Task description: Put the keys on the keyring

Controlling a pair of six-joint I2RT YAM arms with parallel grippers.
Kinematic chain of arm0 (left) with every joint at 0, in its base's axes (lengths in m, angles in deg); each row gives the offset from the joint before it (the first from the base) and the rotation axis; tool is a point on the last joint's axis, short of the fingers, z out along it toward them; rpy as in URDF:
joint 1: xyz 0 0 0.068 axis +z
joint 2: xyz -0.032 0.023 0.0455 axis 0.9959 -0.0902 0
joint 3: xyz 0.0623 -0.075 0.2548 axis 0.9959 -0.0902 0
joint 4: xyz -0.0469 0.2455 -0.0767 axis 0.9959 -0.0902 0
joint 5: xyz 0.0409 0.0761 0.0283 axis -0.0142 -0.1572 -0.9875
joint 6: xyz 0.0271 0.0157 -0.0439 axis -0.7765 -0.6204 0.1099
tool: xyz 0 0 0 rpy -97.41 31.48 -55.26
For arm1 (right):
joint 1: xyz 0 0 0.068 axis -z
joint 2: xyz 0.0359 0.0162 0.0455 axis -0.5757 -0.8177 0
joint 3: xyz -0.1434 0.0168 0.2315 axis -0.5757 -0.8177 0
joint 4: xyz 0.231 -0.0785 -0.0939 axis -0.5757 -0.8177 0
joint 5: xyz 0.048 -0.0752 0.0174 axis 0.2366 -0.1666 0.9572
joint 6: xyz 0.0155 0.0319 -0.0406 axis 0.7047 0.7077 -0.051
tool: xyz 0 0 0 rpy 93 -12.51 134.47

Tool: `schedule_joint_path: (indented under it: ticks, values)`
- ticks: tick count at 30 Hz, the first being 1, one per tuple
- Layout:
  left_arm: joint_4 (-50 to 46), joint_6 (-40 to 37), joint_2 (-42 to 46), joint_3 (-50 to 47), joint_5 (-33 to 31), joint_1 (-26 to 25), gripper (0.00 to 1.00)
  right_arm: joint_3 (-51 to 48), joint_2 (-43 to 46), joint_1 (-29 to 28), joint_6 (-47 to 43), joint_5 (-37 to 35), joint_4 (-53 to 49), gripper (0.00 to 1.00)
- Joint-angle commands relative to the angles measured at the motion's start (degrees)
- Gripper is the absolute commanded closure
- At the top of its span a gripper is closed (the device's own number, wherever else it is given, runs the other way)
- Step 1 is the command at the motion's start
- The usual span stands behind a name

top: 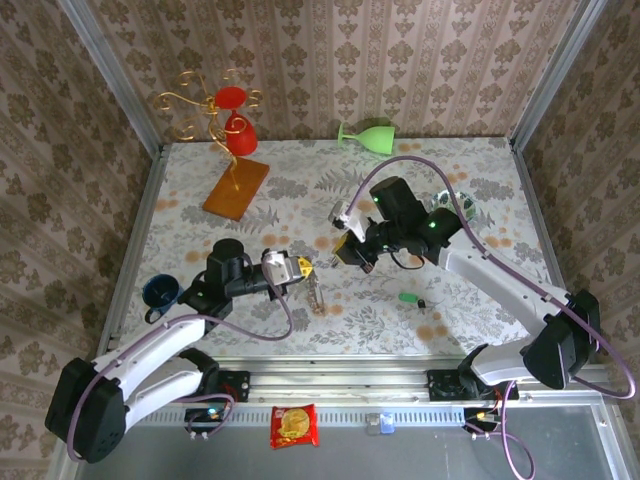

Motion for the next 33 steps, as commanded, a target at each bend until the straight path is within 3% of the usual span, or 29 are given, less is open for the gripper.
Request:
schedule_joint_path:
  ticks: [1, 12, 33]
  values:
    - [1.13, 1.49, -0.65, 2.91, 2.7, -0.54, 1.0, 2.39, -0.54, -1.68, -4.17, 2.48, -3.32, 1.0]
    - [0.4, 0.24, -1.23, 3.37, 4.24, -0.68, 1.0, 5.88, -5.93, -5.86, -9.29, -3.35, -4.02, 1.0]
    - [-0.67, -1.6, -1.75, 3.64, 4.67, -0.98, 1.0, 5.91, -6.22, -6.4, -10.32, -4.15, -3.2, 1.0]
